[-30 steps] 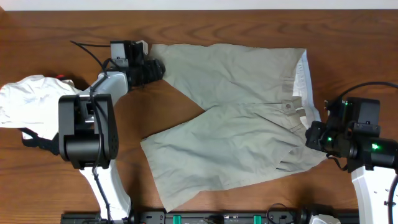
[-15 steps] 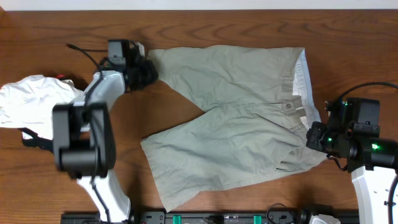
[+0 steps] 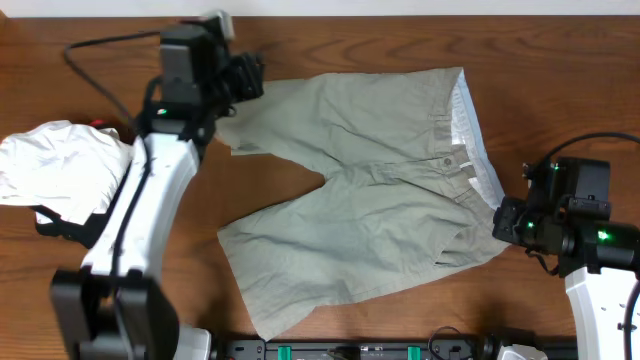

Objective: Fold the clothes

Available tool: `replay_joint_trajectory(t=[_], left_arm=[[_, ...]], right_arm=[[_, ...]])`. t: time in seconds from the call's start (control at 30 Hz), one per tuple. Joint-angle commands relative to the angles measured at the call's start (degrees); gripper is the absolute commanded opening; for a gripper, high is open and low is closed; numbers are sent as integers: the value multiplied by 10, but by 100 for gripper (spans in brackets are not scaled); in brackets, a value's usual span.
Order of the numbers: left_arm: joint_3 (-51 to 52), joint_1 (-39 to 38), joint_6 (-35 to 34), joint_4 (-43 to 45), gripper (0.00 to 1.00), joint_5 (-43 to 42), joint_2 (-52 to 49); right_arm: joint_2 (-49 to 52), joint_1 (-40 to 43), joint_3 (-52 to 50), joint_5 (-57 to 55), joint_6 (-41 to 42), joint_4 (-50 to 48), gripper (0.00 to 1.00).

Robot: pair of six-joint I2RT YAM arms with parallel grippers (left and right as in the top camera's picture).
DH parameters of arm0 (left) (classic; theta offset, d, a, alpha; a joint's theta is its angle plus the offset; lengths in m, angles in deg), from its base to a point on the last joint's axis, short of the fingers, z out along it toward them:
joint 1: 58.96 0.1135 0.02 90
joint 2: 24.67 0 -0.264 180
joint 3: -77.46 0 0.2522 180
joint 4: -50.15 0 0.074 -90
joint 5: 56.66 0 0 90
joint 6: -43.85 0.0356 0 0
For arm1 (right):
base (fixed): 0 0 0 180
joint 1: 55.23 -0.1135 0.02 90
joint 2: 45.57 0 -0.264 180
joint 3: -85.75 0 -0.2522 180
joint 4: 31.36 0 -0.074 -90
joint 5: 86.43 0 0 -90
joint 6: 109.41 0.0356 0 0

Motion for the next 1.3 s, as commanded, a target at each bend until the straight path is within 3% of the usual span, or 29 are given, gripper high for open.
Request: replay_joint_trajectory(t=[0.0, 0.2, 0.33, 0.4, 0.43, 0.47, 0.53, 0.6, 1.27], left_arm=[[7, 3, 8, -32, 22, 51, -46], [7, 15, 36, -165, 21, 155, -64], [8, 26, 36, -261, 9, 177, -62], [16, 28, 35, -280, 8, 177, -62], [22, 28, 35, -278, 9, 177, -62], [30, 28, 31, -270, 24, 177, -63], [45, 28, 31, -250, 39, 177, -68], [57, 28, 29, -225, 47, 177, -77], [66, 28, 25, -89, 49, 164, -173]], right_arm=[[0, -4, 3, -6, -4, 4, 17], [0, -4, 3, -6, -4, 0, 17], [0, -4, 3, -6, -4, -6, 17], [0, -4, 3, -6, -4, -7, 17], [0, -4, 3, -6, -4, -8, 17], [0, -4, 3, -6, -4, -8, 17], [0, -4, 3, -6, -4, -8, 17], [0, -4, 3, -6, -4, -7, 17], [0, -4, 3, -8, -4, -3, 17]])
